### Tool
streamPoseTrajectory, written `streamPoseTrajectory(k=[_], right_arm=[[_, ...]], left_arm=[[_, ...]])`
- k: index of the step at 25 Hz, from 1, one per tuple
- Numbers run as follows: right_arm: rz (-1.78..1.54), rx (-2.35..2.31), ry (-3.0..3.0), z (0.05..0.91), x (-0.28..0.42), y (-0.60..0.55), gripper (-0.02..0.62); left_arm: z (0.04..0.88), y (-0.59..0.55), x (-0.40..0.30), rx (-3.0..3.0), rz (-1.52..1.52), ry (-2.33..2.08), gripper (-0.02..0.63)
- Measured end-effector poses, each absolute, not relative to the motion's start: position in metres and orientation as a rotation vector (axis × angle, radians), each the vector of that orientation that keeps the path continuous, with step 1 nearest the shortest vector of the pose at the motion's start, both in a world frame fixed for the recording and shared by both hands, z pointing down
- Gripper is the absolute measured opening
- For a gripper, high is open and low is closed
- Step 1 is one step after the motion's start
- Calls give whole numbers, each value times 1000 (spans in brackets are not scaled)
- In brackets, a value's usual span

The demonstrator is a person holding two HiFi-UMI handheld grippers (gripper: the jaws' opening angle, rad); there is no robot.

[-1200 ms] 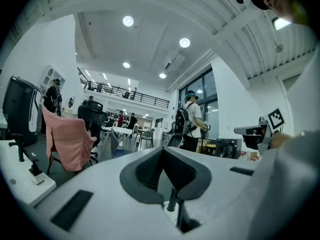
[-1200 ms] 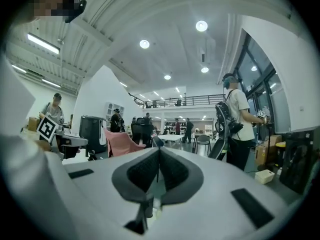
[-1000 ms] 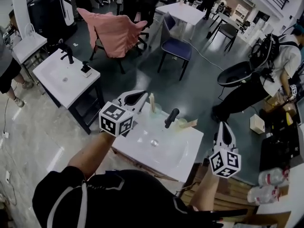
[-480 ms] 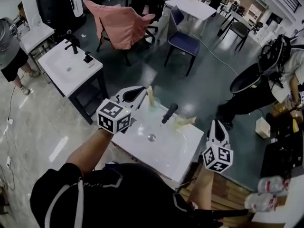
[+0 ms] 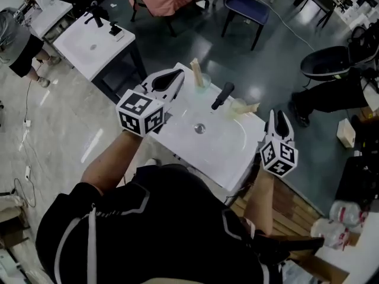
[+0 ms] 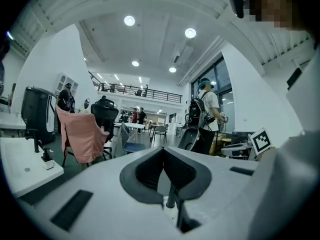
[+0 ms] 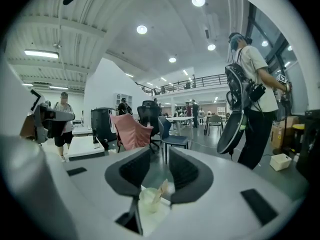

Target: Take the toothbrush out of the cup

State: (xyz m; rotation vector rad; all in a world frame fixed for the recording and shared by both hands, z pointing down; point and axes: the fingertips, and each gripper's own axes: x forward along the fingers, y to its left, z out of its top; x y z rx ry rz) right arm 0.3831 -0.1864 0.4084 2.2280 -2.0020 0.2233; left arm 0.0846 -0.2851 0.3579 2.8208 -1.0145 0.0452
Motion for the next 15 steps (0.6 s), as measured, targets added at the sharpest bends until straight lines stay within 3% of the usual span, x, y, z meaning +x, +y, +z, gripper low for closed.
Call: streamPoseTrajectory(k=[15], right_arm=[[436, 2106, -2060, 528, 392, -213, 237]], left_arm=[[402, -261, 89, 2708, 153, -1139, 5]])
